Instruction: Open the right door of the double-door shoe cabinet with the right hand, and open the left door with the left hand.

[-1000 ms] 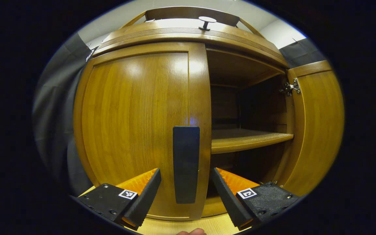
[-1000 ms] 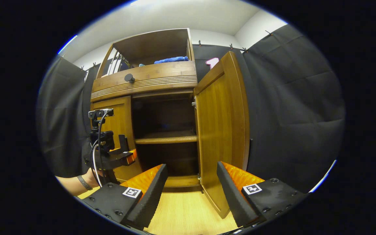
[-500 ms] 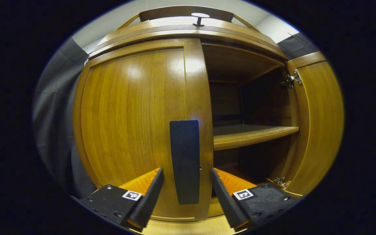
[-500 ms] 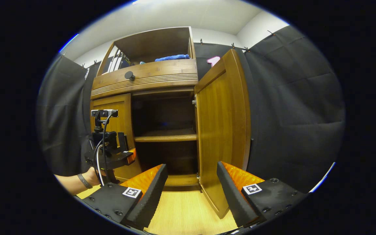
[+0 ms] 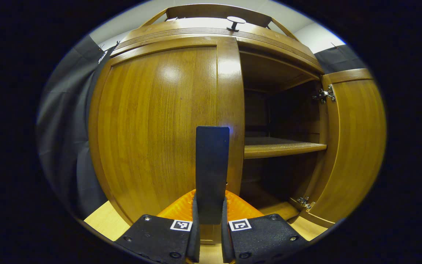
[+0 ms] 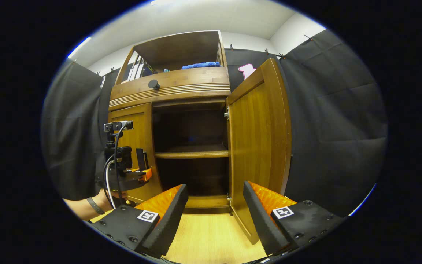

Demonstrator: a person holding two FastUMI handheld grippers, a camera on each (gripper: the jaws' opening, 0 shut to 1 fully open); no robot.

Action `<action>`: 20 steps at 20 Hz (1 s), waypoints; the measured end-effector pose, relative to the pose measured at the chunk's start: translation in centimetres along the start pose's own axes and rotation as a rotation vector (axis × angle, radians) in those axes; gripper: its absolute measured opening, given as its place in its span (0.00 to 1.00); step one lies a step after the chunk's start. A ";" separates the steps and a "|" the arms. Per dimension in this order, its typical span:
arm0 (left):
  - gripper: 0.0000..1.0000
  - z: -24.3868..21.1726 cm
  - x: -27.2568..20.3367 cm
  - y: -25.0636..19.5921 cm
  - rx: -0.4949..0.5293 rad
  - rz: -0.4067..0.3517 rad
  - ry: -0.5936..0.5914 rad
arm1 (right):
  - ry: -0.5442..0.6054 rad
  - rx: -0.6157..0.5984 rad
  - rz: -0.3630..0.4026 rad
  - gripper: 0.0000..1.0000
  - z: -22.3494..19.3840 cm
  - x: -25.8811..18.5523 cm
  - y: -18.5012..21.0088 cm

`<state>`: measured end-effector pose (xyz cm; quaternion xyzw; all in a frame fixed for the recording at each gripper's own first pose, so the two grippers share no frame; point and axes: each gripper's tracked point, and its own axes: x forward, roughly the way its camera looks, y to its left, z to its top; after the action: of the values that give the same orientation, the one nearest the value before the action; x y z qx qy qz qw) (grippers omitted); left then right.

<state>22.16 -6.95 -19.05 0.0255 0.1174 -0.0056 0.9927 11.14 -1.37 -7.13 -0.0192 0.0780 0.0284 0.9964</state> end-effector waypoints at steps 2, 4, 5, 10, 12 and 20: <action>0.23 -0.2 -1.9 0.4 -0.011 0.002 -0.009 | -0.011 0.005 0.028 0.94 0.1 -0.2 0.1; 0.23 -0.1 -3.6 1.0 0.007 0.006 -0.007 | -0.005 -0.002 0.035 0.98 0.1 -0.3 -0.2; 0.22 -0.2 -4.3 1.2 0.007 0.011 0.003 | -0.002 -0.004 0.048 0.98 0.3 -0.6 -0.1; 0.22 -0.1 -8.3 3.1 0.003 0.032 0.019 | -0.022 -0.032 0.070 0.93 0.2 -2.5 1.0; 0.24 -0.3 -9.9 4.2 0.001 0.011 0.027 | -0.021 -0.037 0.023 0.98 -0.1 -3.6 1.5; 0.22 -0.1 -15.9 10.5 0.007 -0.002 0.018 | -0.041 -0.041 -0.049 0.98 -0.5 -7.1 5.6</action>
<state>6.84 3.59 -14.91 0.0289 0.1264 -0.0066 0.9915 3.70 3.84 -6.67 -0.0409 0.0565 0.0061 0.9975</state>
